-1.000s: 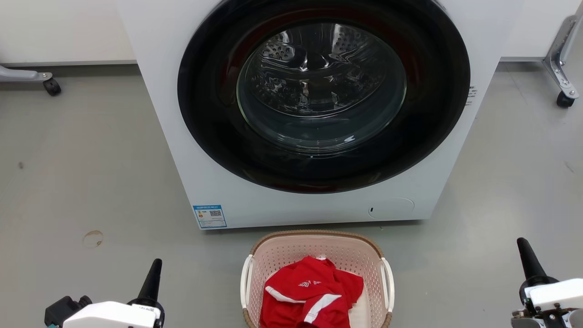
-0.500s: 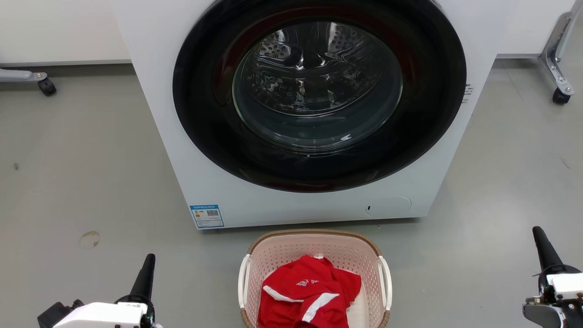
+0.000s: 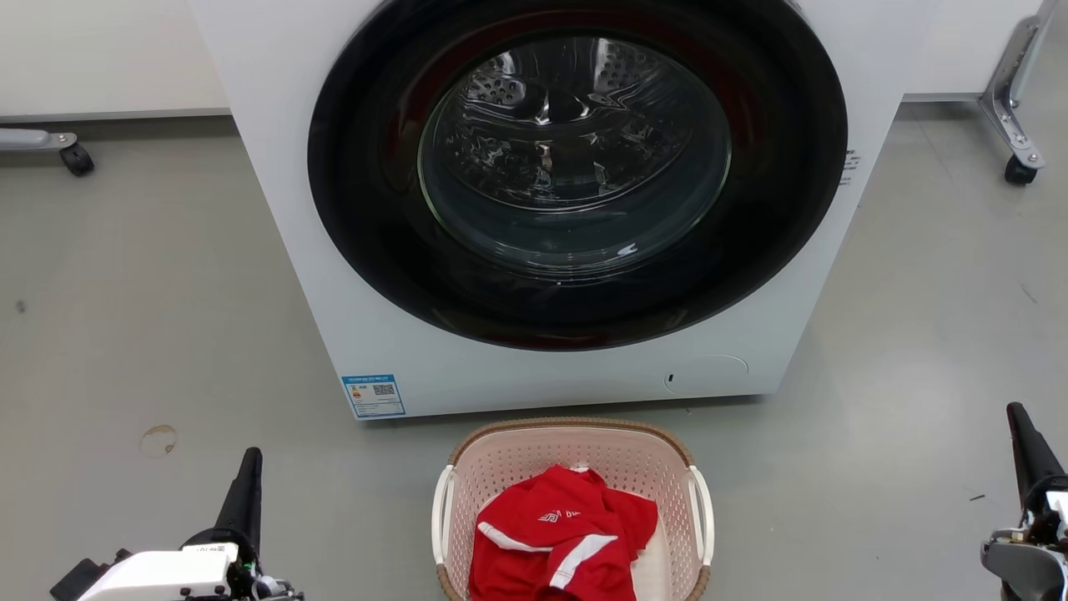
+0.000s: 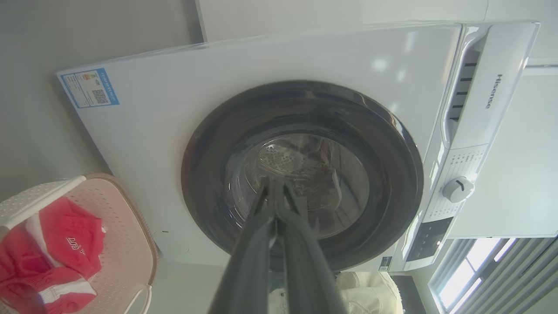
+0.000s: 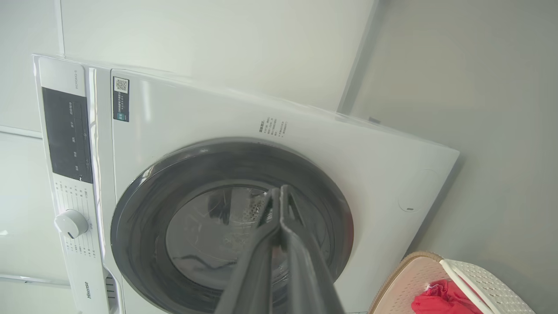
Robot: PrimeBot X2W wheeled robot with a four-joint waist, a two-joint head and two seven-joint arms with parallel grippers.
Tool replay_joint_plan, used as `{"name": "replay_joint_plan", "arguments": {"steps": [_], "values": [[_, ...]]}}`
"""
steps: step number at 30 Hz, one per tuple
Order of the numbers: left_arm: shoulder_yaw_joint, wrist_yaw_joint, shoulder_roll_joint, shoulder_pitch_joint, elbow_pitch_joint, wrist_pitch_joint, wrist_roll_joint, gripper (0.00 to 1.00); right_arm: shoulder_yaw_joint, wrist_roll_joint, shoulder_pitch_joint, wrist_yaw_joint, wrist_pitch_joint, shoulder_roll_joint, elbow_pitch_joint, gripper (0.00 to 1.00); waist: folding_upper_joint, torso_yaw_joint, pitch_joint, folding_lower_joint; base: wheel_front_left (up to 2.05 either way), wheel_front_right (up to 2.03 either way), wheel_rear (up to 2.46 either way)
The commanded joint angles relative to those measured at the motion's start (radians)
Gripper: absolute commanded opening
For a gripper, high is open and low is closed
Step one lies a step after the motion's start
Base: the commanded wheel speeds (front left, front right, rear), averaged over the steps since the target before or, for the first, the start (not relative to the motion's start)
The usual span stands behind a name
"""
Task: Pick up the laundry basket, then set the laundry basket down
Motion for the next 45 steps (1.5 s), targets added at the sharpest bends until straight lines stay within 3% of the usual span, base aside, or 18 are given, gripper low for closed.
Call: {"name": "replay_joint_plan", "arguments": {"steps": [1, 45], "values": [[0.043, -0.014, 0.003, -0.055, -0.024, 0.006, -0.016, 0.0, 0.005, 0.025, -0.062, -0.002, 0.014, -0.031, -0.035, 0.0, -0.0001, -0.001, 0.0, -0.0001, 0.0, 0.0, 0.0], [0.065, -0.019, -0.01, -0.057, -0.024, 0.019, -0.021, 0.0, -0.014, 0.035, -0.065, -0.002, 0.028, -0.024, -0.038, 0.0, -0.0001, -0.002, 0.001, -0.0001, 0.0, 0.0, 0.0]]}}
